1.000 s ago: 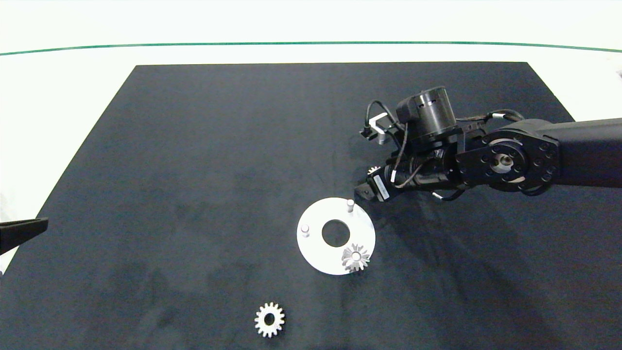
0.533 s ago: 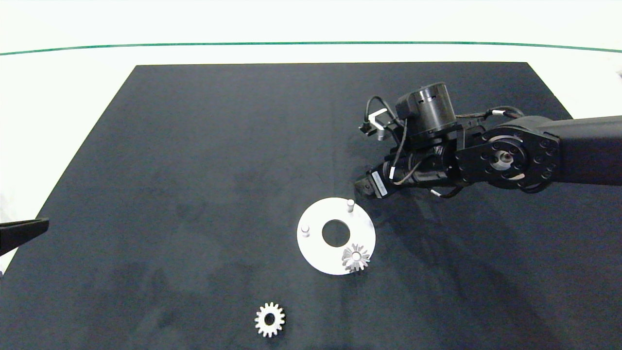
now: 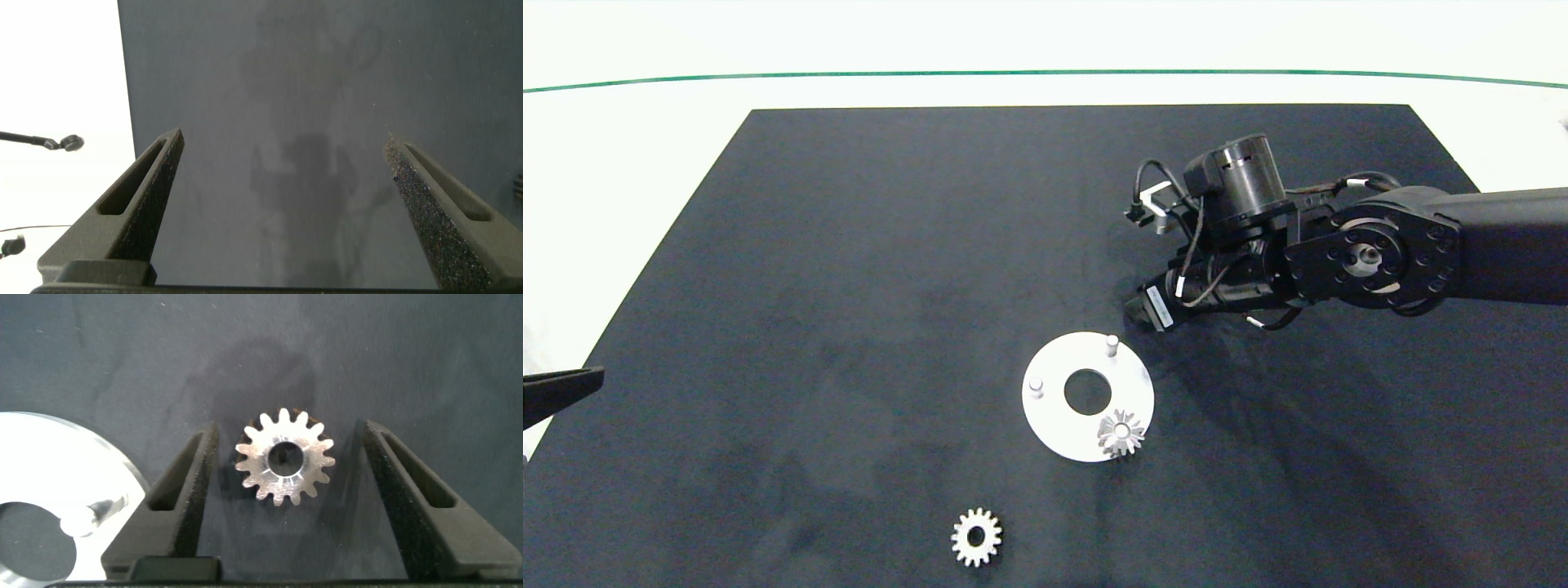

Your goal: Install three planetary gears onto the carrier pins

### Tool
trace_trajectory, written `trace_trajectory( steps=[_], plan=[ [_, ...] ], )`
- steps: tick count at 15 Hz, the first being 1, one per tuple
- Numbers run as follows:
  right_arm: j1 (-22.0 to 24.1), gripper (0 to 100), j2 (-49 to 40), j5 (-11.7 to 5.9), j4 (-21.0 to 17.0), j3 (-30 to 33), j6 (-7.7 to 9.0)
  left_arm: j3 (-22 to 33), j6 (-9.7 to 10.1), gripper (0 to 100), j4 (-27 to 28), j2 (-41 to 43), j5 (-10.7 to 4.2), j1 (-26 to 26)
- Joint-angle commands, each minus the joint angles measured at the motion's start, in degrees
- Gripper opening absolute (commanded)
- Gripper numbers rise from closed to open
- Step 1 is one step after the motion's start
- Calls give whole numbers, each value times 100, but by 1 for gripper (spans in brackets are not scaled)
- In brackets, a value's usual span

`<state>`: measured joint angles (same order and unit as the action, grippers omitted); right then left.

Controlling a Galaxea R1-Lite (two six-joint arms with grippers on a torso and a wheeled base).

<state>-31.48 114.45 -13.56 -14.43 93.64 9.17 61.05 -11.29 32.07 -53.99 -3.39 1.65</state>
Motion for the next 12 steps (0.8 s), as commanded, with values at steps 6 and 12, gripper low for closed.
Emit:
trace_trajectory(
  steps=[6, 12],
  plan=[
    [-8, 55, 69, -7, -7, 6, -73, 3, -5, 100, 18, -6, -4, 2],
    [-34, 43, 60, -7, -86, -3, -73, 3, -5, 100, 18, -6, -4, -6]
  ],
)
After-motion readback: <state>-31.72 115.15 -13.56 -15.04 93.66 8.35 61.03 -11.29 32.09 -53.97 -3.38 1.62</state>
